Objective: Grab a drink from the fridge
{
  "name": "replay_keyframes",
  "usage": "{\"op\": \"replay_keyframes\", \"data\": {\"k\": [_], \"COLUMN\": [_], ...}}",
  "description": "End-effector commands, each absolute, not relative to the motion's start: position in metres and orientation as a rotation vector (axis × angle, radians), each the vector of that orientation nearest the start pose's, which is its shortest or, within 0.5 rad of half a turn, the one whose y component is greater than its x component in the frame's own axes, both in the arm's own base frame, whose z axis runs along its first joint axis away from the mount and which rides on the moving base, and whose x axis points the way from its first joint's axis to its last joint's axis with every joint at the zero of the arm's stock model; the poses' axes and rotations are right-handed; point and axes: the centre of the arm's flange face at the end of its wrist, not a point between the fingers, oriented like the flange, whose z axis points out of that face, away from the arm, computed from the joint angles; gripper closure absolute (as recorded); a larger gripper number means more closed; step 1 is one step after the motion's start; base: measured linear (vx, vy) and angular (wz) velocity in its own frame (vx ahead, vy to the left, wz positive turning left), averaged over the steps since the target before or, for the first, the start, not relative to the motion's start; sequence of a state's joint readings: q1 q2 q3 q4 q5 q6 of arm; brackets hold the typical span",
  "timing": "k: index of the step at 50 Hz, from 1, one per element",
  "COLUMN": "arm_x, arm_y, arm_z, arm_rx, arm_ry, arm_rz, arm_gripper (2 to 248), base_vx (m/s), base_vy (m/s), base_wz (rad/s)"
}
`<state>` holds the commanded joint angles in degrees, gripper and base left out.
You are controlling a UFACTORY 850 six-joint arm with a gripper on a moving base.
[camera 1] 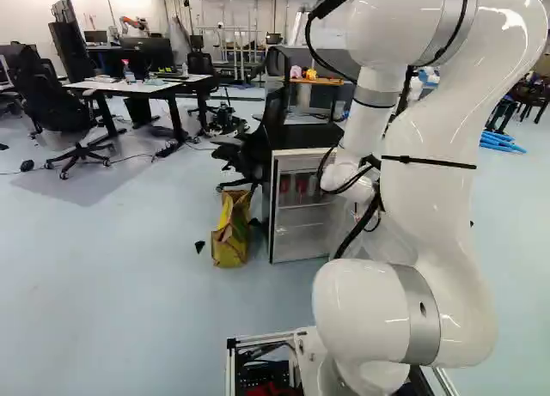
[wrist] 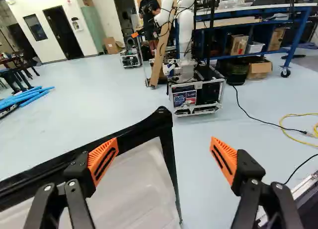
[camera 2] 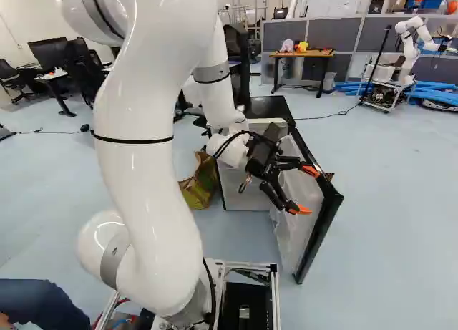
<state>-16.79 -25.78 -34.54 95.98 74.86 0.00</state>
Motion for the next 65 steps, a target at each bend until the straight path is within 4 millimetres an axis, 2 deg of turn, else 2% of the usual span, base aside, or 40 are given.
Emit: {"op": "replay_keyframes", "data": {"k": [23, 39, 65], "arm_x": [0.361, 0.365, 0.338], "arm_y": [-0.247, -0.247, -0.219], "arm_z": [0.295, 0.294, 0.289], "arm_rx": [0.923, 1.006, 1.346], "arm_ry": [-1.729, -1.705, -1.624], "arm_rz": [0.97, 1.016, 1.078], "arm_gripper": [3, 3, 3], "base_vx": [0.0, 0.0, 0.0], "base_vy": [0.0, 0.0, 0.0], "base_wz": [0.0, 0.0, 0.0]}}
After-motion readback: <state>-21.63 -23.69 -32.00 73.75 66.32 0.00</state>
